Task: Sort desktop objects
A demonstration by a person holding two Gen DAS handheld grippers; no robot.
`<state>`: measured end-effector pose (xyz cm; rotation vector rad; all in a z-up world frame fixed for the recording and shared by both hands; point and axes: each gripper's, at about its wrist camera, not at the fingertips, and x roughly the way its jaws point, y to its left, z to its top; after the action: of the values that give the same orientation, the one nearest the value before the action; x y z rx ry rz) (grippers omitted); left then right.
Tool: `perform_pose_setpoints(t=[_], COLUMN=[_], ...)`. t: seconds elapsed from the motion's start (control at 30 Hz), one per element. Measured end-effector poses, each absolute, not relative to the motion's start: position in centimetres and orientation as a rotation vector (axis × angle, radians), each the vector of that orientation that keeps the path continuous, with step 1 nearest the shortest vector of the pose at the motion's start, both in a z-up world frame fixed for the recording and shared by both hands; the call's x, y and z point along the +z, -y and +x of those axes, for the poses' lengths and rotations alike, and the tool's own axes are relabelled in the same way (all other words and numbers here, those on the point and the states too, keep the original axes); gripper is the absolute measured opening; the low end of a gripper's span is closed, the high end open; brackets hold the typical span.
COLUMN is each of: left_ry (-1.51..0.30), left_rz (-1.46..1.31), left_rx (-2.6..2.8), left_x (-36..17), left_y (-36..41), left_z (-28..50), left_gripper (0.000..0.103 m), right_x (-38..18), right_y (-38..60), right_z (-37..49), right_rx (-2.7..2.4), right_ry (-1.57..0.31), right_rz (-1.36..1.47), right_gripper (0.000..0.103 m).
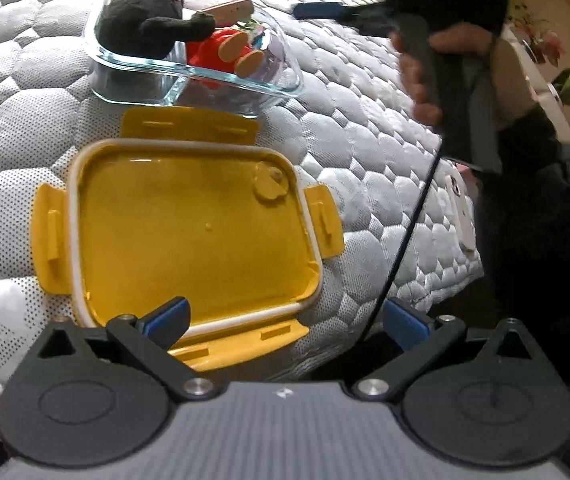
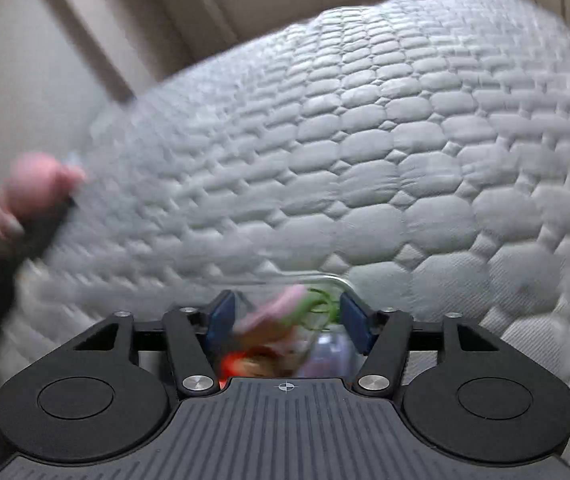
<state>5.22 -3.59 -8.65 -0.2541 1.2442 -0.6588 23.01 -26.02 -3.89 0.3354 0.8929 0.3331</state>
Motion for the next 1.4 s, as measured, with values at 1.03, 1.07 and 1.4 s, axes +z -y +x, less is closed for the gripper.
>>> perform_pose_setpoints(t=[1.03,1.07,1.4], left_ry=[-1.261,-1.264,-1.263], left_rz=[-0.327,-0.321,-0.314], left_rx=[-0.633,-0.64,-0.605], left_x=[-9.8,-9.8,-9.9], left_y=[2.3,2.6,2.0], left_z=[6.1,6.1,5.9], left_gripper=[0.103,0.103,0.103], right_x=[-4.1,-3.6,-6.3], right_y=[27.4,27.8,23.9], right_z=[19.5,19.8,21.9], right_rx=[0.351,0.315,0.32], right_ry=[-0.811,-0.78,-0.835], right_rz=[0.475,0.47,0.24], right_gripper=[0.071,0.07,0.056])
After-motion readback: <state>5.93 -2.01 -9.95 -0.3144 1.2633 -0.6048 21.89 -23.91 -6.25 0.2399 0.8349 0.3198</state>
